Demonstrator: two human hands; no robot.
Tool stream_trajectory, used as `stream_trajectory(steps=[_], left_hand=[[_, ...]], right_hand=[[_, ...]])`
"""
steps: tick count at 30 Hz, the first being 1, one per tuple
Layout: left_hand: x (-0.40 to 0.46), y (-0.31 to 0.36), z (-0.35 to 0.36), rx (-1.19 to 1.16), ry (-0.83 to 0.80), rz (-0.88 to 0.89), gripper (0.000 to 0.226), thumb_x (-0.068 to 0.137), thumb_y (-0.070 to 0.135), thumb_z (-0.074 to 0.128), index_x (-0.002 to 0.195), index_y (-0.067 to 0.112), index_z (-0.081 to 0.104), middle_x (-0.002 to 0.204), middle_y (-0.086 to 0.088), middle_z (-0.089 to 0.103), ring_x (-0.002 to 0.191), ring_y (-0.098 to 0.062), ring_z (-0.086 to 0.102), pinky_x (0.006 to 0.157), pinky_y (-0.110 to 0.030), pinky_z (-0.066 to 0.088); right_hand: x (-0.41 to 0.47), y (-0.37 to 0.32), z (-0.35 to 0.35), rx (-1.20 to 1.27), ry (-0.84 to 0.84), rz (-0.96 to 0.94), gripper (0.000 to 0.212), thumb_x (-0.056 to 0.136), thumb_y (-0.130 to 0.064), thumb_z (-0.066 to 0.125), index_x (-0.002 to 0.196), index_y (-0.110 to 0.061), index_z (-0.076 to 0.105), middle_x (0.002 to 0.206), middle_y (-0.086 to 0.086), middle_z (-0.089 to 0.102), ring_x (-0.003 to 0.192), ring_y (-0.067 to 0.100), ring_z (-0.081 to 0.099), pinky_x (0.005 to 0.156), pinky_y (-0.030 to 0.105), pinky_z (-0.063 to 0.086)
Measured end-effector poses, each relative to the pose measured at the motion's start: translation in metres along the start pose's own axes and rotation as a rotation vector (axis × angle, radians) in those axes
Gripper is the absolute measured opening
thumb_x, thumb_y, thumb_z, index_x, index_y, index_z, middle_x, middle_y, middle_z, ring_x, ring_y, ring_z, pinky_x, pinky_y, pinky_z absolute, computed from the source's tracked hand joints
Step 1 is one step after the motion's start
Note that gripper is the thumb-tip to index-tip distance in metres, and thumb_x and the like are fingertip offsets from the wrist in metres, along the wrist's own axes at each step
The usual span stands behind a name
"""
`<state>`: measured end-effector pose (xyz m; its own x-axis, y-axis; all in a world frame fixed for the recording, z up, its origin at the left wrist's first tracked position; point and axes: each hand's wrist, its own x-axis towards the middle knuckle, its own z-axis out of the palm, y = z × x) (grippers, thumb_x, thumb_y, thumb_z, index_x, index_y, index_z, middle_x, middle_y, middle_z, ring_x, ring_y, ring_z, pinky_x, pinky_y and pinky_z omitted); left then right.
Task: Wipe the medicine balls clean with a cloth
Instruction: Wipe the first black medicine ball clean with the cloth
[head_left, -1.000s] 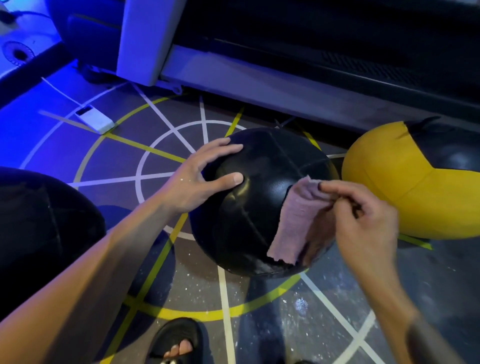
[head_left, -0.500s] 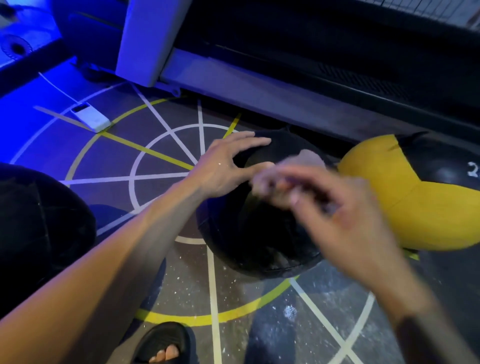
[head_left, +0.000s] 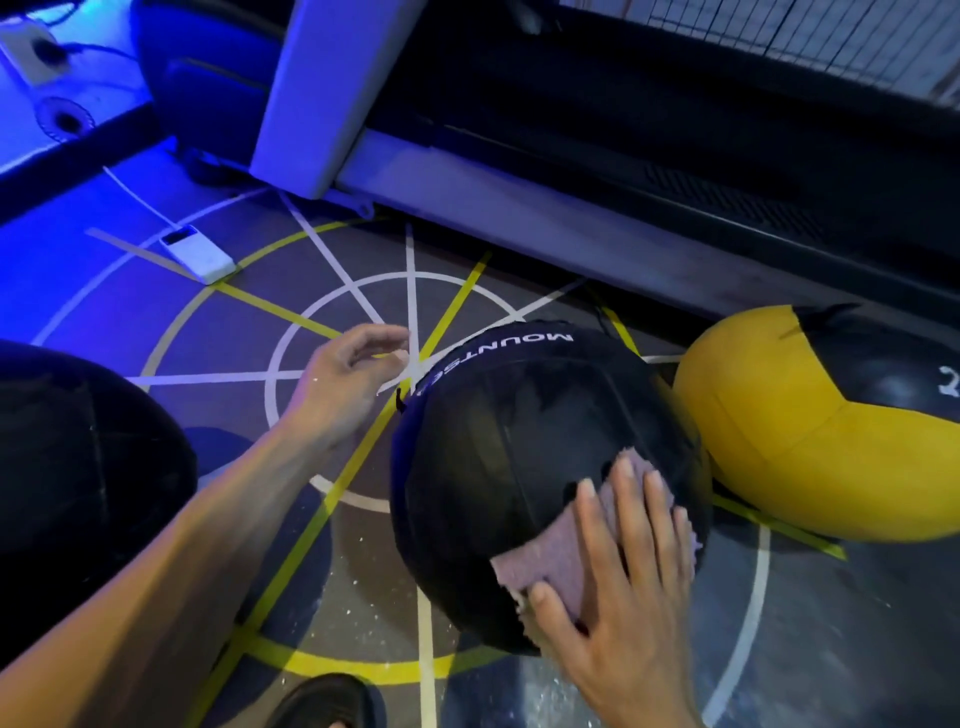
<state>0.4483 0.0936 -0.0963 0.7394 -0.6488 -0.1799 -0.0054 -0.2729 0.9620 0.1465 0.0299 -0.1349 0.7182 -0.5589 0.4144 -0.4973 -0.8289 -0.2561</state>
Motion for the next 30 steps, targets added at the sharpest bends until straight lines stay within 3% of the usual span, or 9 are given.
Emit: stream_trajectory(steps=[3,7,10,13,17,23,27,29,30], left_hand=[[0.007,-0.014,0.002,0.034,-0.076,-0.13,0.033,0.1,0.03,0.066,0.132,0.024,0.064,0.124,0.008,0.066,0.113,-0.008,0.061,0.087,-0.025,0.046],[0.016,-0.025,0.014,0.067,-0.329,-0.131,0.033,0.1,0.036,0.062,0.133,0.035,0.062,0.121,0.016,0.067,0.116,-0.01,0.064,0.099,-0.033,0.053],[0.024,-0.036,0.01,0.051,-0.417,-0.076,0.032,0.099,0.034,0.063,0.13,0.038,0.066,0.123,0.018,0.069,0.12,-0.007,0.062,0.103,-0.03,0.052],[0.019,-0.052,0.004,-0.071,-0.492,-0.078,0.044,0.096,0.018,0.065,0.139,0.026,0.061,0.129,0.015,0.068,0.124,-0.009,0.06,0.105,-0.029,0.051],[0.018,-0.064,0.012,0.07,-0.337,0.052,0.043,0.088,0.017,0.074,0.13,0.022,0.068,0.127,0.006,0.071,0.116,-0.014,0.066,0.101,-0.031,0.055],[0.033,-0.052,0.037,0.077,-0.128,0.11,0.023,0.095,0.002,0.068,0.095,0.023,0.077,0.095,-0.003,0.076,0.092,-0.027,0.072,0.078,-0.025,0.059],[0.02,-0.041,0.037,0.157,-0.059,0.21,0.023,0.097,0.005,0.067,0.094,0.025,0.077,0.092,0.004,0.074,0.087,-0.016,0.07,0.081,-0.035,0.062],[0.011,-0.021,0.034,0.14,-0.037,0.317,0.022,0.097,0.003,0.067,0.096,0.022,0.078,0.092,0.004,0.073,0.088,-0.014,0.069,0.083,-0.034,0.061],[0.007,-0.007,0.034,0.155,-0.039,0.392,0.021,0.097,0.003,0.067,0.098,0.02,0.078,0.094,0.005,0.073,0.089,-0.012,0.068,0.083,-0.031,0.059]], right_hand=[[-0.013,0.01,0.004,0.034,0.067,0.02,0.076,0.097,-0.065,0.035,0.161,-0.024,0.025,0.17,0.008,0.018,0.155,0.035,0.02,0.125,0.054,0.015],[-0.02,0.021,0.003,0.044,0.092,0.007,0.076,0.1,-0.065,0.03,0.162,-0.023,0.021,0.17,0.011,0.019,0.155,0.037,0.019,0.125,0.055,0.015],[-0.017,0.032,-0.002,0.088,0.096,0.023,0.073,0.102,-0.062,0.028,0.163,-0.022,0.018,0.169,0.013,0.018,0.155,0.039,0.018,0.125,0.057,0.014],[-0.009,0.047,-0.009,0.157,0.084,0.051,0.071,0.105,-0.057,0.024,0.163,-0.017,0.016,0.169,0.017,0.017,0.156,0.04,0.014,0.124,0.06,0.013],[0.005,0.061,-0.014,0.22,0.098,0.108,0.069,0.108,-0.05,0.02,0.16,-0.003,0.019,0.169,0.017,0.016,0.157,0.039,0.012,0.126,0.055,0.01],[0.018,0.076,-0.016,0.28,0.09,0.193,0.063,0.11,-0.043,0.015,0.16,-0.006,0.02,0.171,0.007,0.014,0.158,0.03,0.007,0.127,0.051,0.006],[0.031,0.079,-0.021,0.428,0.144,0.299,0.05,0.109,-0.028,0.023,0.158,-0.031,0.025,0.17,-0.003,0.021,0.158,0.016,0.013,0.127,0.035,0.014],[0.04,0.095,-0.013,0.636,0.167,0.459,0.044,0.109,-0.039,0.029,0.152,-0.05,0.034,0.161,-0.011,0.037,0.149,0.008,0.031,0.119,0.029,0.028],[0.046,0.101,-0.009,0.742,0.156,0.578,0.043,0.107,-0.054,0.034,0.148,-0.05,0.041,0.146,-0.015,0.048,0.135,0.005,0.045,0.11,0.03,0.035]])
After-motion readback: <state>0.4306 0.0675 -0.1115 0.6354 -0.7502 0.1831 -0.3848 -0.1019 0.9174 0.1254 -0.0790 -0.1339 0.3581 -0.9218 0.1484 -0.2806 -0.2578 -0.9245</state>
